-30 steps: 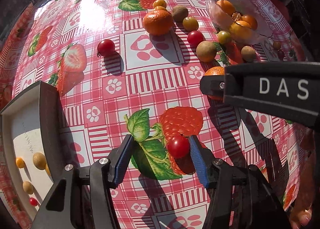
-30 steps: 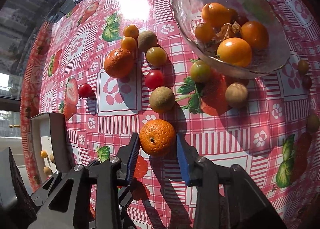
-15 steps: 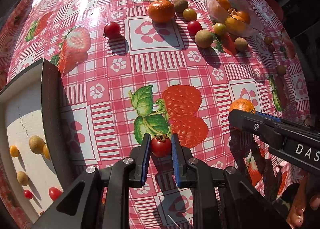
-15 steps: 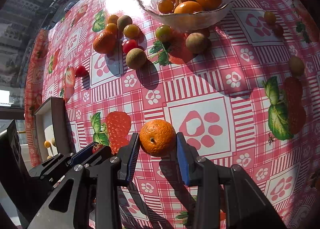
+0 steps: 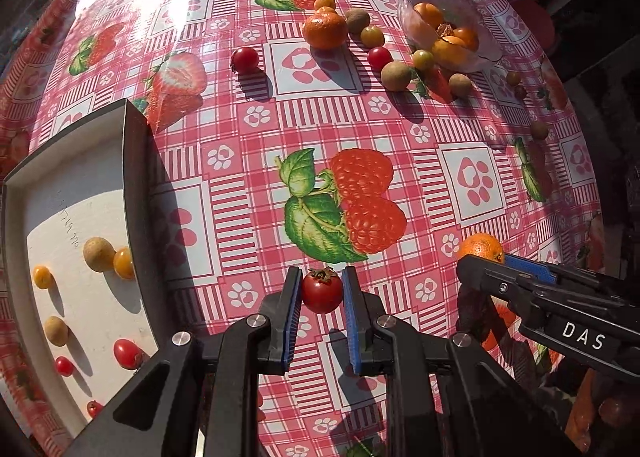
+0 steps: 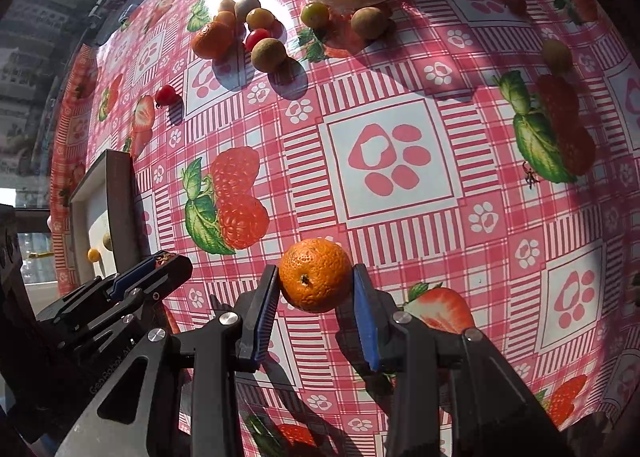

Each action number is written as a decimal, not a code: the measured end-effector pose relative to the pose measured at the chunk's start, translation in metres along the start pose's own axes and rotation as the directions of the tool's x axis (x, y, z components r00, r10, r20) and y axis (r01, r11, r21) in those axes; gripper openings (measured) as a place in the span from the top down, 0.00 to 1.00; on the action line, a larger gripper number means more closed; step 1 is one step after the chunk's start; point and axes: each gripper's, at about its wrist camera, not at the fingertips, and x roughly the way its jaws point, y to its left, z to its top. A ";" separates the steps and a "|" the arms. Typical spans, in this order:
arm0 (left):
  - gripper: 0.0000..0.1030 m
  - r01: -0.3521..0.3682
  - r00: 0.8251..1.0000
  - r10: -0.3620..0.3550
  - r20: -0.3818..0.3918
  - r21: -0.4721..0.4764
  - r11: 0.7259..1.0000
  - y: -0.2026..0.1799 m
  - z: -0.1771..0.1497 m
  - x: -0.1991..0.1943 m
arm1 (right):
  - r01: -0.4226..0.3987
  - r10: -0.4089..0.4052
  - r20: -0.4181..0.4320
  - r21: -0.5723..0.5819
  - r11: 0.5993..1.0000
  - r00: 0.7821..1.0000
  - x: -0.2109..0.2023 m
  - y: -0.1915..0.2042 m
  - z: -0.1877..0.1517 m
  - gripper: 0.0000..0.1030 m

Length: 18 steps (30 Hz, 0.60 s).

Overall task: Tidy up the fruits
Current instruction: 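Carry the mandarin and red tomato over the white tray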

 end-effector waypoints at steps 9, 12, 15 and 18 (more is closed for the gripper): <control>0.79 0.008 0.999 -0.007 0.044 -0.013 1.000 0.023 -0.006 -0.038 | 0.010 -0.010 0.015 -0.025 1.000 1.000 -0.011 0.020 -0.014 0.62; 0.79 0.003 0.998 -0.002 0.057 -0.026 1.000 0.036 -0.013 -0.047 | 0.008 -0.007 0.019 -0.038 0.999 1.000 -0.013 0.031 -0.018 0.62; 0.79 -0.006 0.998 0.009 0.063 -0.046 0.999 0.047 -0.019 -0.052 | 0.004 -0.003 0.020 -0.055 0.998 1.000 -0.013 0.043 -0.023 0.62; 0.79 -0.020 0.997 0.024 0.067 -0.067 0.998 0.062 -0.027 -0.057 | 0.000 0.001 0.015 -0.075 0.997 1.000 -0.011 0.057 -0.027 0.62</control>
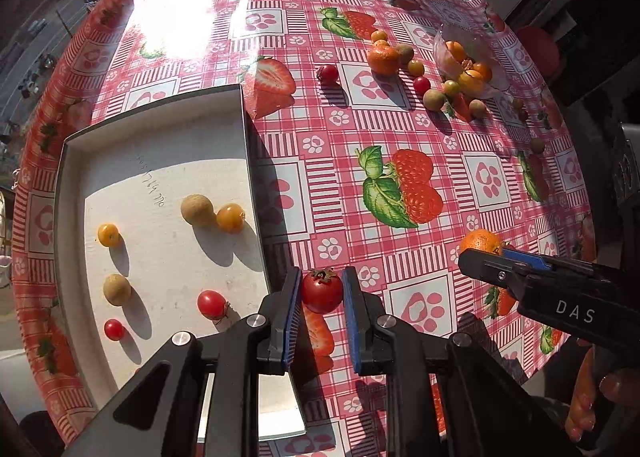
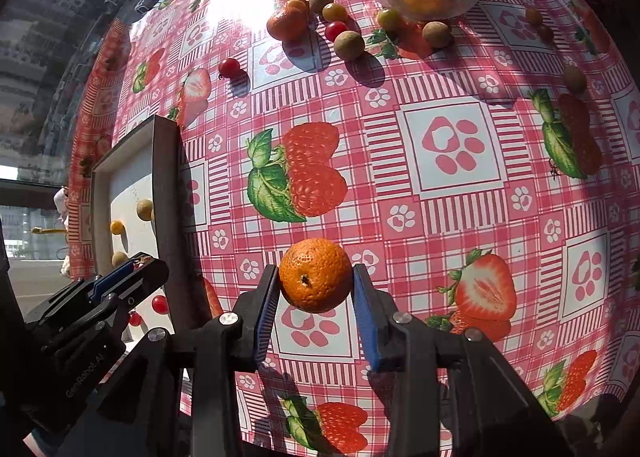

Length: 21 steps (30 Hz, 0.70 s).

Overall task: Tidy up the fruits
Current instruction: 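Carry the mandarin and red tomato over the white tray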

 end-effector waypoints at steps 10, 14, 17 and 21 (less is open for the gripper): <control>0.79 -0.028 0.999 0.030 0.021 -0.083 0.996 0.046 -0.019 -0.014 | -0.011 0.009 -0.021 -0.082 0.997 1.000 0.007 0.049 -0.009 0.62; 0.79 -0.035 0.999 0.039 0.029 -0.116 0.993 0.065 -0.024 -0.019 | -0.013 0.009 -0.029 -0.122 0.992 1.000 0.011 0.071 -0.009 0.62; 0.79 -0.041 0.998 0.046 0.032 -0.141 0.989 0.078 -0.027 -0.021 | -0.017 0.011 -0.035 -0.151 0.988 0.999 0.014 0.086 -0.007 0.62; 0.79 -0.057 0.997 0.064 0.039 -0.157 0.986 0.097 -0.027 -0.024 | -0.024 0.017 -0.040 -0.182 0.983 0.999 0.019 0.107 -0.003 0.62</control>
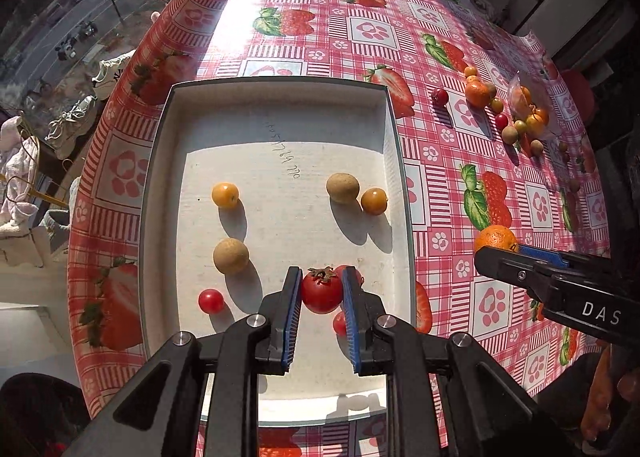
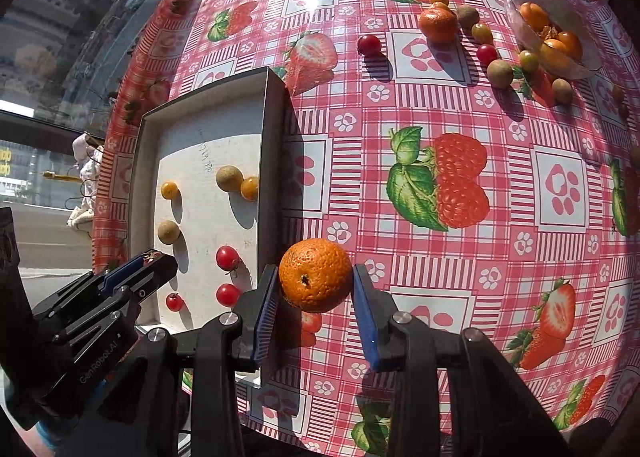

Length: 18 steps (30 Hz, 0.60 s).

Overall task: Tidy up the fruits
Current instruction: 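Carry the mandarin and red tomato over the white tray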

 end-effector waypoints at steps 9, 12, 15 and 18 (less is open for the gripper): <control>0.79 -0.019 1.000 0.020 0.021 -0.045 0.999 0.035 0.013 -0.002 | -0.009 0.008 -0.016 -0.070 0.997 1.000 0.014 0.041 0.016 0.62; 0.79 -0.026 0.999 0.027 0.020 -0.047 0.999 0.040 0.018 0.000 | -0.011 0.009 -0.027 -0.091 0.996 1.000 0.019 0.051 0.021 0.62; 0.79 -0.034 0.999 0.035 0.026 -0.036 0.999 0.043 0.027 0.004 | -0.010 0.006 -0.037 -0.113 0.994 0.999 0.026 0.059 0.028 0.62; 0.79 -0.040 0.999 0.041 0.031 -0.033 0.999 0.046 0.038 0.008 | -0.009 0.004 -0.039 -0.125 0.992 0.999 0.030 0.065 0.039 0.62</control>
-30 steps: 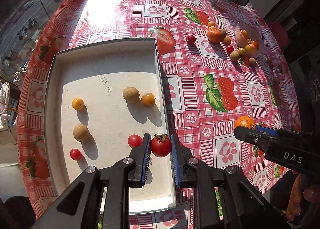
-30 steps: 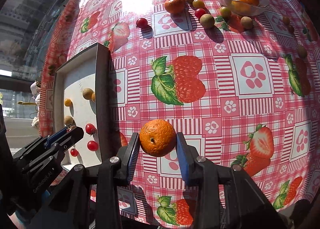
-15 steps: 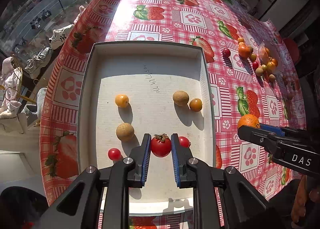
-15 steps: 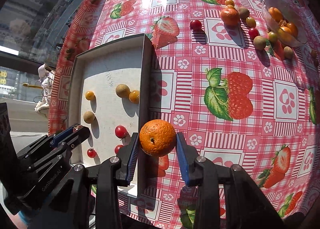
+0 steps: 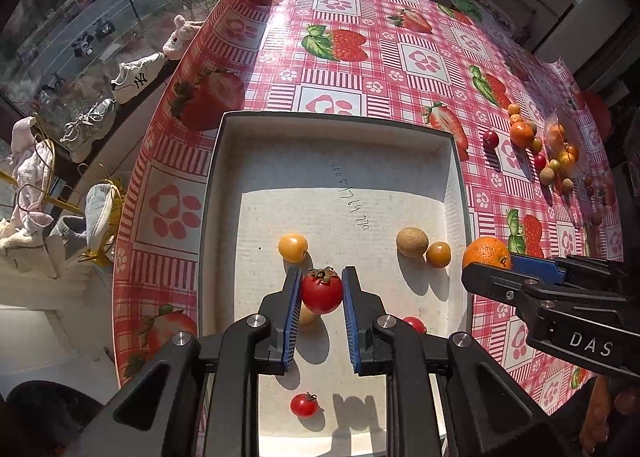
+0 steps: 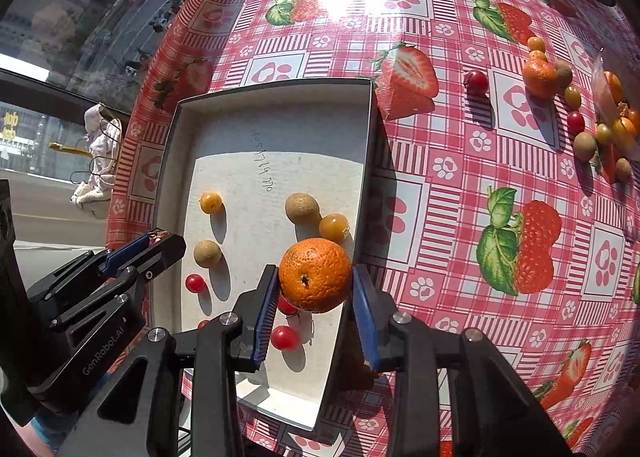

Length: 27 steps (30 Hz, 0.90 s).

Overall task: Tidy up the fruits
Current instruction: 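Carry the mandarin and red tomato over the white tray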

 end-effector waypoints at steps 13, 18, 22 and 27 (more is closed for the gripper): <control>0.79 -0.042 0.999 0.042 -0.003 0.006 0.999 0.006 0.047 0.037 | 0.019 -0.018 0.003 -0.040 0.999 1.000 0.025 0.018 0.058 0.62; 0.79 -0.062 0.998 0.061 -0.016 -0.002 0.998 0.011 0.053 0.048 | 0.037 -0.037 -0.005 -0.042 0.998 0.999 0.037 0.019 0.073 0.62; 0.79 -0.083 0.996 0.083 -0.028 0.001 0.997 0.014 0.054 0.058 | 0.053 -0.053 -0.009 -0.043 0.998 0.999 0.044 0.018 0.079 0.62; 0.79 -0.101 0.994 0.101 -0.045 -0.004 0.995 0.015 0.054 0.070 | 0.079 -0.081 -0.021 -0.062 0.995 0.997 0.056 0.018 0.081 0.62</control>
